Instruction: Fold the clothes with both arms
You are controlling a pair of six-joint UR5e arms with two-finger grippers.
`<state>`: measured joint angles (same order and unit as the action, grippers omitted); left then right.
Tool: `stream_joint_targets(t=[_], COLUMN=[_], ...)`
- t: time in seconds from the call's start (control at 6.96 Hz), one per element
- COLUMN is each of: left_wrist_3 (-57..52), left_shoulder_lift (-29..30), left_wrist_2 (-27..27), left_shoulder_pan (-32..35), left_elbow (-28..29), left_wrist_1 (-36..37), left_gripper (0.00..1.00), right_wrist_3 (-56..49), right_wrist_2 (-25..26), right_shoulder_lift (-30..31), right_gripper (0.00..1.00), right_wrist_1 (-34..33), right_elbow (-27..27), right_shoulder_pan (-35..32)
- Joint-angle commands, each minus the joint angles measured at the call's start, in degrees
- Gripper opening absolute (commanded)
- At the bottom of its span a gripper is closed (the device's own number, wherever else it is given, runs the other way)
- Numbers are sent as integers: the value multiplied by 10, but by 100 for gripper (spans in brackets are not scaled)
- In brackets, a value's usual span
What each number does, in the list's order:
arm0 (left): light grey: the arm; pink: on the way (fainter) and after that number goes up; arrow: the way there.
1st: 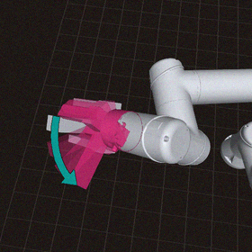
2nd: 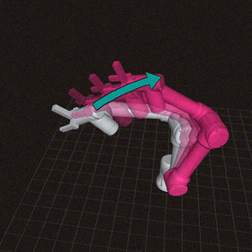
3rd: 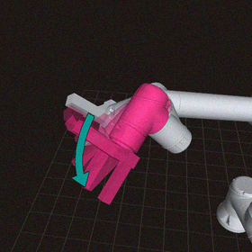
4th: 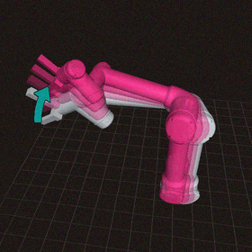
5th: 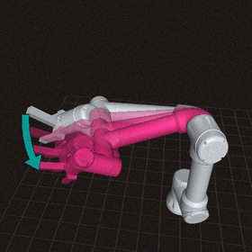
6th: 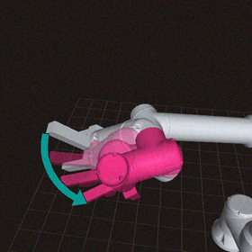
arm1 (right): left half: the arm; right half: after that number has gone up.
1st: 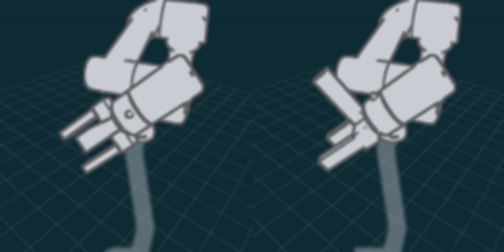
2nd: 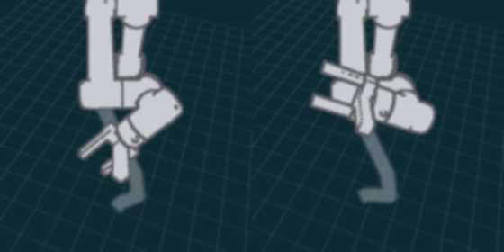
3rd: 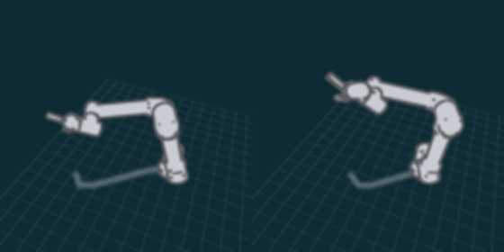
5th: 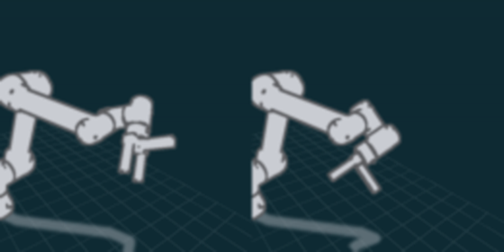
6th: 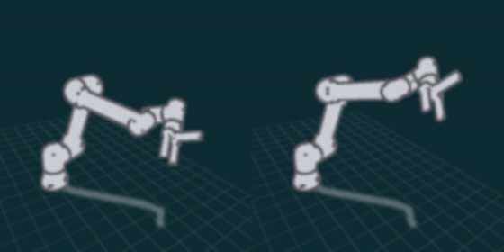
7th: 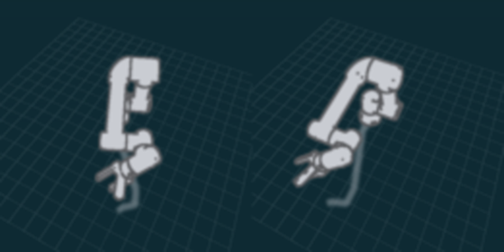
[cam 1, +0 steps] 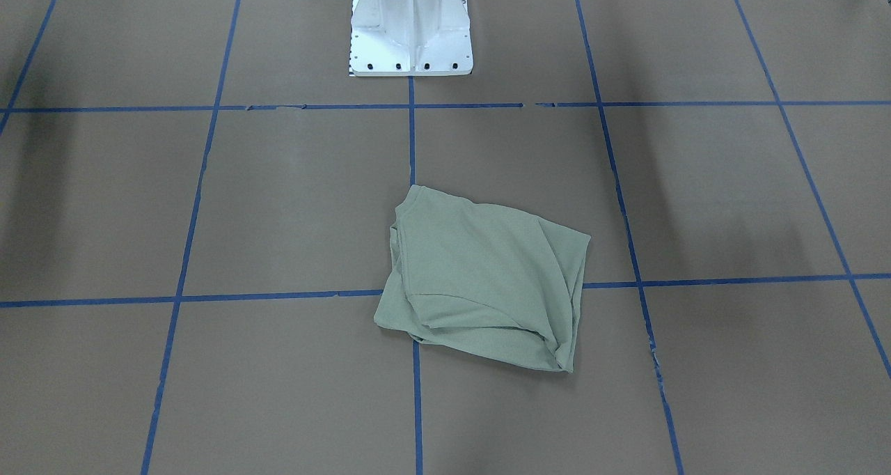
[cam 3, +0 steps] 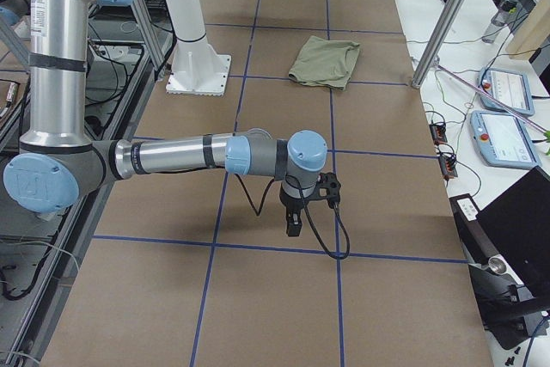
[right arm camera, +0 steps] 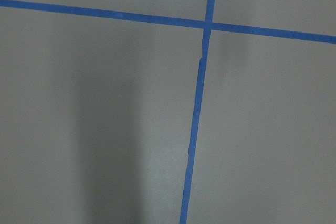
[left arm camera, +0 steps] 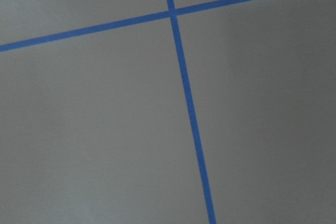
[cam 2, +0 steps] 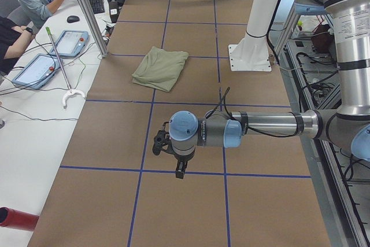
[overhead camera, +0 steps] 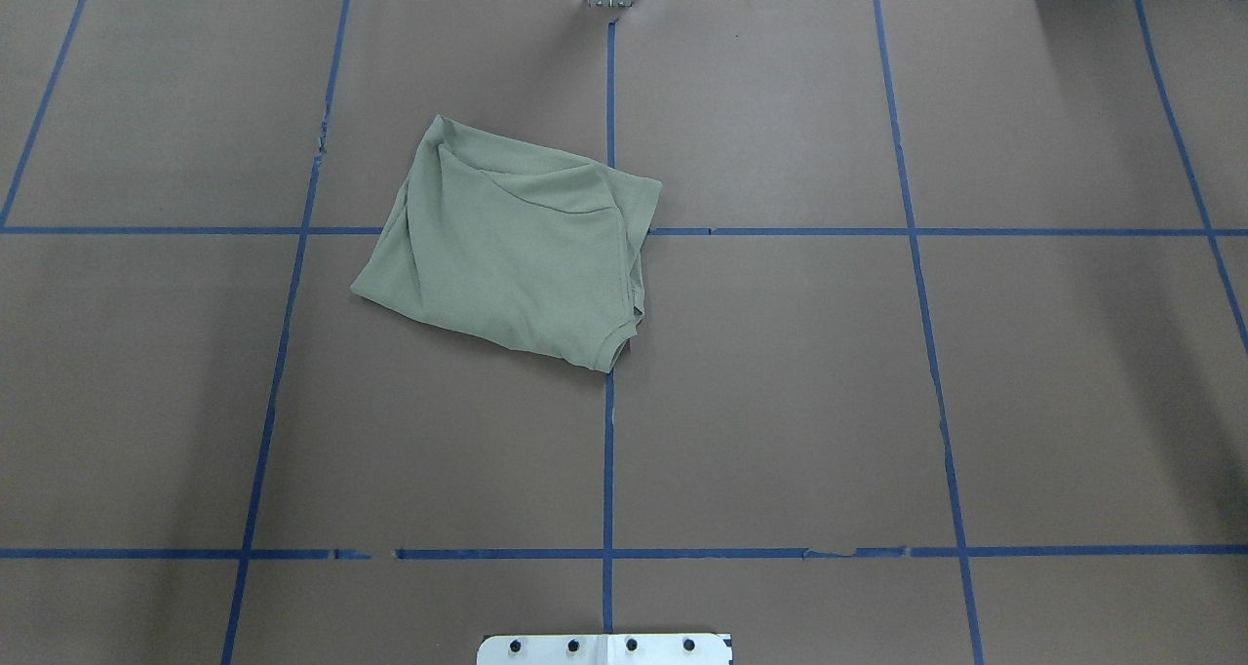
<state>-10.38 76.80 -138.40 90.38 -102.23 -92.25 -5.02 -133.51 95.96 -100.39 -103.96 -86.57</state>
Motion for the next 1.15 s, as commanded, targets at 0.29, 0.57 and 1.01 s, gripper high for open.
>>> stream_joint_targets(t=[0.29, 0.57, 1.01], left_wrist_3=[-4, -3, -3], left_shoulder_lift=[1, -1, -1], left_wrist_2=[10, 10, 10], left_shoulder_pan=[2, 4, 11], left_elbow=[-9, -17, -18], left_wrist_1=[-7, -7, -7], left_gripper=[100, 100, 100], right_wrist_3=[-1, -2, -2], right_wrist_2=[0, 2, 10], right_shoulder_lift=[-1, -1, 8], right_gripper=[100, 100, 100], right_wrist_1=[0, 0, 16], right_elbow=[-3, -7, -7], right_shoulder_pan=[0, 0, 0])
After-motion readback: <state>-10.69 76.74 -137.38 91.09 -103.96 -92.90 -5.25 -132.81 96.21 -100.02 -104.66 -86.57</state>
